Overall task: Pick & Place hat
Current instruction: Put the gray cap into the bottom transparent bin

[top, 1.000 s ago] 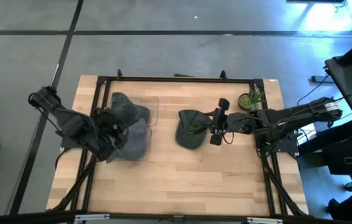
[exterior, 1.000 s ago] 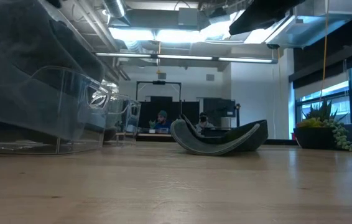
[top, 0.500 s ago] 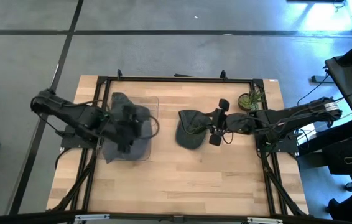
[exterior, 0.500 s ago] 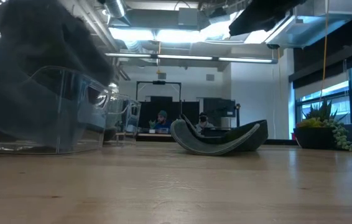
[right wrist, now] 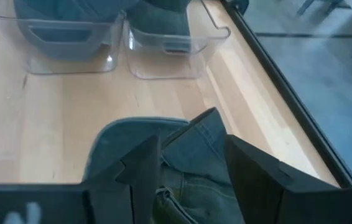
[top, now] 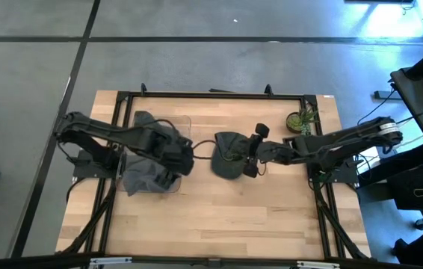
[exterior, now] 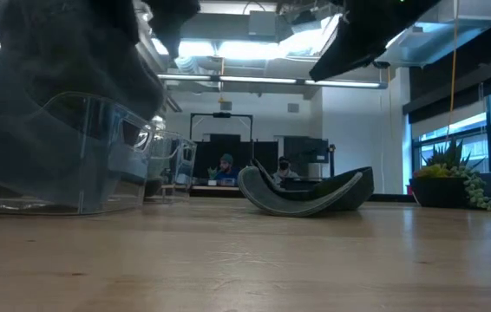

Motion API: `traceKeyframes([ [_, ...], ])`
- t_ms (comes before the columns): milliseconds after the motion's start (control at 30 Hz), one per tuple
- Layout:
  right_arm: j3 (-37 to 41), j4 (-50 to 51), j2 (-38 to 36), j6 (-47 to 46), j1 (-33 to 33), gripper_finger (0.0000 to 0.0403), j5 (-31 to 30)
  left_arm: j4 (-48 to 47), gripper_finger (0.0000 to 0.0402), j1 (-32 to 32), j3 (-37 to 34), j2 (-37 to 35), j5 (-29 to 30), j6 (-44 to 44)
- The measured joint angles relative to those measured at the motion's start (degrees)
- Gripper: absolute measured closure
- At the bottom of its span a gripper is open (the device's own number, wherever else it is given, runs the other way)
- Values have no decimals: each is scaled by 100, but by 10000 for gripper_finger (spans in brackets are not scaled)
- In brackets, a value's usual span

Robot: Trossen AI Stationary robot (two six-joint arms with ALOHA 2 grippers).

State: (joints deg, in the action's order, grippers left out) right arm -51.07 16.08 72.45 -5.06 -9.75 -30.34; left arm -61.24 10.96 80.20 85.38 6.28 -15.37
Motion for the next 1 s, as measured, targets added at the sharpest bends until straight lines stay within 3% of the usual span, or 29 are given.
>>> traceKeyframes([
  [100, 0, -2, 70, -74, 55, 223, -3, -265, 111, -75, 0, 165, -322, -55],
  [267, 0, -9, 73, -70, 125, 223, -3, -896, 111, -85, 0, 215, 187, -74],
  [400, 0, -52, 73, -56, 141, 223, -5, -1618, 111, -141, 49, 224, 171, 83],
  [700, 0, -166, 73, 18, 141, 223, -5, -1891, 122, -219, 59, 478, 320, 667],
  [833, 0, -167, 73, 83, 141, 223, -5, -1955, 167, -220, 57, 694, 142, 578],
  [1000, 0, -191, 73, 103, 141, 223, -5, -2065, 272, -216, 57, 798, 107, 555],
])
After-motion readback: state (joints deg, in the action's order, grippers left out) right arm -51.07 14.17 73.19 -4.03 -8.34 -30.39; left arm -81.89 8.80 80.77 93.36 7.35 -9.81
